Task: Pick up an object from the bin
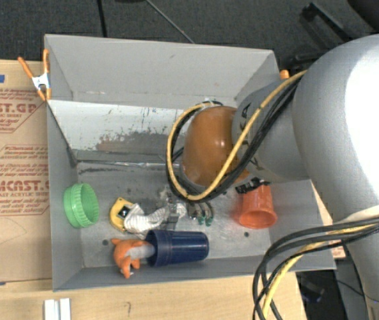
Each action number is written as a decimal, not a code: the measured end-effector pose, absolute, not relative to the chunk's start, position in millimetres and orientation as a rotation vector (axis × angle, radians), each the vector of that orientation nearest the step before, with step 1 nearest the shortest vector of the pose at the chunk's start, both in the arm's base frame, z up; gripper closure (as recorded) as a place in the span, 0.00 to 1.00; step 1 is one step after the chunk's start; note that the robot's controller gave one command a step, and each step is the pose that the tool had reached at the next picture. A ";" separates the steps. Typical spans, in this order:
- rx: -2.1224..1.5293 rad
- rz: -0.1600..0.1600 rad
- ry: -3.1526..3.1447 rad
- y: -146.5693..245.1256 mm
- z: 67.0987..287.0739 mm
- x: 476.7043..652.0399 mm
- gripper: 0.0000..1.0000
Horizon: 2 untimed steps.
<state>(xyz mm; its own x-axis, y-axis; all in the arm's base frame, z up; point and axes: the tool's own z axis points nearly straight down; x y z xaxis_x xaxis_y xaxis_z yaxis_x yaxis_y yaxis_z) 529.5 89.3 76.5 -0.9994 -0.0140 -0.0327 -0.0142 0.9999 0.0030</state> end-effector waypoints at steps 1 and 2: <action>-0.022 0.005 3.109 89.3 76.5 529.5 1.00; -0.048 0.001 3.130 75.8 263.0 528.8 1.00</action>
Offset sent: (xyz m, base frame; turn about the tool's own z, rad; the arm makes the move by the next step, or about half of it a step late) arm -0.0024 -0.0140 0.1821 -0.0174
